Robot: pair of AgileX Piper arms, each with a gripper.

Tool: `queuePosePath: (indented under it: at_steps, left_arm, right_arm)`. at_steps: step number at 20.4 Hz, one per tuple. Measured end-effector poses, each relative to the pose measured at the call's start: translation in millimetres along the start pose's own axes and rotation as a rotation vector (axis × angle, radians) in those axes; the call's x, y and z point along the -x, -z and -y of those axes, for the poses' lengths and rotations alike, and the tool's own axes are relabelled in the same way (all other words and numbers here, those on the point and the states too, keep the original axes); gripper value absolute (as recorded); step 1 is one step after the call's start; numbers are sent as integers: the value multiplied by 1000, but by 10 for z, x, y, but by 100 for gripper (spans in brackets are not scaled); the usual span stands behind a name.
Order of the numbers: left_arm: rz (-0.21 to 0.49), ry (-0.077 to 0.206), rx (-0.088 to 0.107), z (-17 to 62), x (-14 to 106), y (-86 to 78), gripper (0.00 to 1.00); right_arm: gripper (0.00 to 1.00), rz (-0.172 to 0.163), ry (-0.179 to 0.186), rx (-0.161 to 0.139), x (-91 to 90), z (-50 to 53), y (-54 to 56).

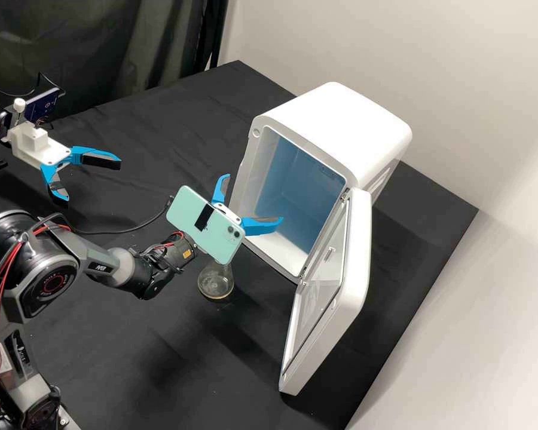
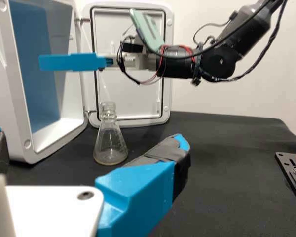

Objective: Place the flask in the incubator

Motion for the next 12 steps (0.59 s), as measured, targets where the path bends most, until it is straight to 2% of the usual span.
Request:
queuePosePath:
  at_steps: [9,12]
  left_arm:
    - [18,6,-3,14,14,-39,100]
    - [18,6,-3,14,14,-39,100]
  right_arm:
    - [100,-3,-3,-4,4,0,1]
    - [100,-30,-26,-5,95,29,-25]
